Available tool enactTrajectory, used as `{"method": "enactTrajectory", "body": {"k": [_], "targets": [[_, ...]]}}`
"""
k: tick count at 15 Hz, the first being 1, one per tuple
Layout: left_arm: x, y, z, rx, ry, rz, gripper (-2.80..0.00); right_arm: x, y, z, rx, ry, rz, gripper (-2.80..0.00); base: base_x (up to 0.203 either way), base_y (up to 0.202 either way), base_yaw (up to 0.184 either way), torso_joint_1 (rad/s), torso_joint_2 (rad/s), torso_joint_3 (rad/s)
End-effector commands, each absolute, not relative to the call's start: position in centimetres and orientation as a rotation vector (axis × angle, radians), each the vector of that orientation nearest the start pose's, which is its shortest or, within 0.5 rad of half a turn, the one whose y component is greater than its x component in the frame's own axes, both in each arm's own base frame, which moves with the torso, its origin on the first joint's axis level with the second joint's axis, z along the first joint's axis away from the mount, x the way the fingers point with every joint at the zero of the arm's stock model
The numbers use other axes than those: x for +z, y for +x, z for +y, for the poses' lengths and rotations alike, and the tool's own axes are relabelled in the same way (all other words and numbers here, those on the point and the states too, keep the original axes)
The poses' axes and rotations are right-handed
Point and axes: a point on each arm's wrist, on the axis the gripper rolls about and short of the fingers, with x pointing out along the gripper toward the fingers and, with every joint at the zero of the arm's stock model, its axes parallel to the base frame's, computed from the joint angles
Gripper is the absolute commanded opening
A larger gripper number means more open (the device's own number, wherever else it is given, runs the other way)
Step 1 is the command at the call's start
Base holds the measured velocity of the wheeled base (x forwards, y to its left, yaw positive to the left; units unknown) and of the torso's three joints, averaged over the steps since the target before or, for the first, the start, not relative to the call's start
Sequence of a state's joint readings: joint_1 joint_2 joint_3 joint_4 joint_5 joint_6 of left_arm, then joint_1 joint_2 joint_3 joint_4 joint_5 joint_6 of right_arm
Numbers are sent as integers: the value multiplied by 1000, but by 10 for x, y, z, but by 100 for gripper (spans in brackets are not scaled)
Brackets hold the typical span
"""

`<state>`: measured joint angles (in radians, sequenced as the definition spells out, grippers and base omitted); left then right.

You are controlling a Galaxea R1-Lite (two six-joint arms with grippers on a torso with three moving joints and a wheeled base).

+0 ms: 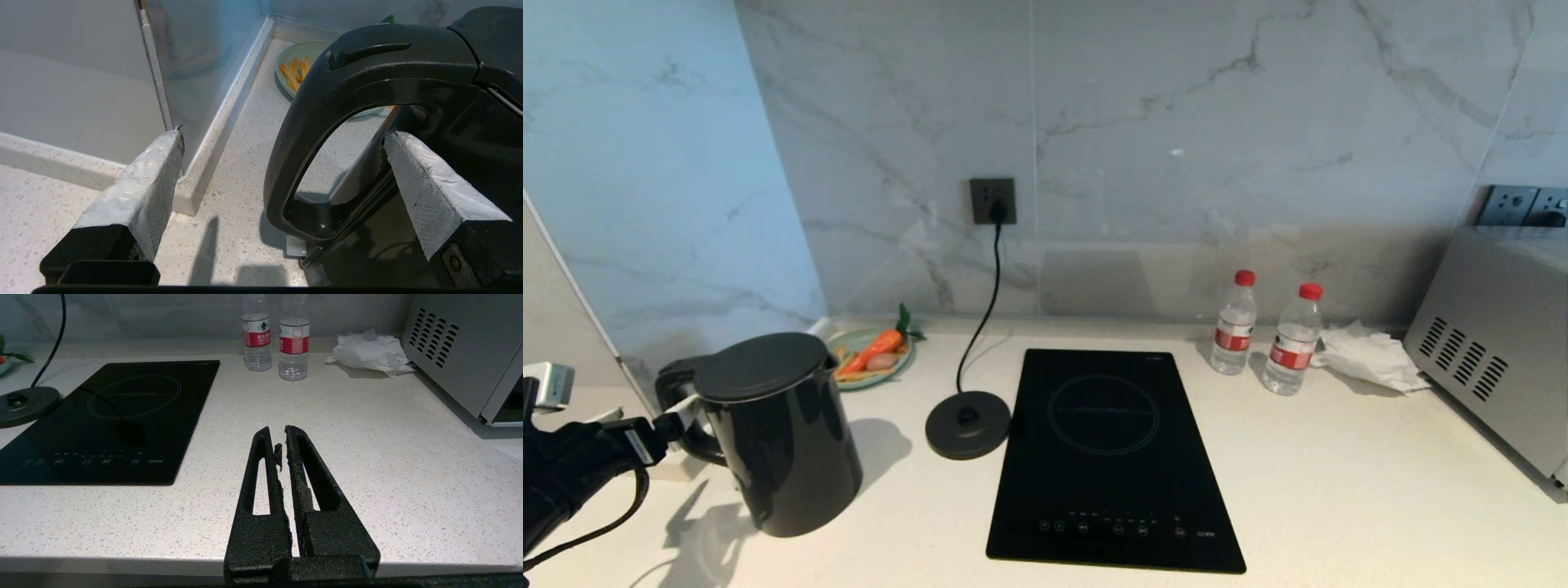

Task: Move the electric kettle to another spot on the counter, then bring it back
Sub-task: Grab the kettle

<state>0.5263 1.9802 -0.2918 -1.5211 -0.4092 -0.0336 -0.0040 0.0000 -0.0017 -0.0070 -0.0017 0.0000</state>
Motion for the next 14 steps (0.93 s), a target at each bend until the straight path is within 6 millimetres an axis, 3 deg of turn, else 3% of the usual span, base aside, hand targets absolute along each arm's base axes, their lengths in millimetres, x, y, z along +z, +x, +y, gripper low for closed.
{"method": "enactTrajectory", "body": {"k": [1, 8, 14], "targets": [[73, 248, 128, 111, -103, 146, 0, 77, -23, 0, -6, 0, -9, -280, 0, 0, 0, 0, 0, 0], [63, 230, 140, 171, -136, 193, 0, 77, -23, 0, -6, 0, -9, -280, 0, 0, 0, 0, 0, 0], [60, 254, 138, 126, -125, 174, 0, 77, -23, 0, -5, 0, -8, -280, 0, 0, 0, 0, 0, 0]]}}
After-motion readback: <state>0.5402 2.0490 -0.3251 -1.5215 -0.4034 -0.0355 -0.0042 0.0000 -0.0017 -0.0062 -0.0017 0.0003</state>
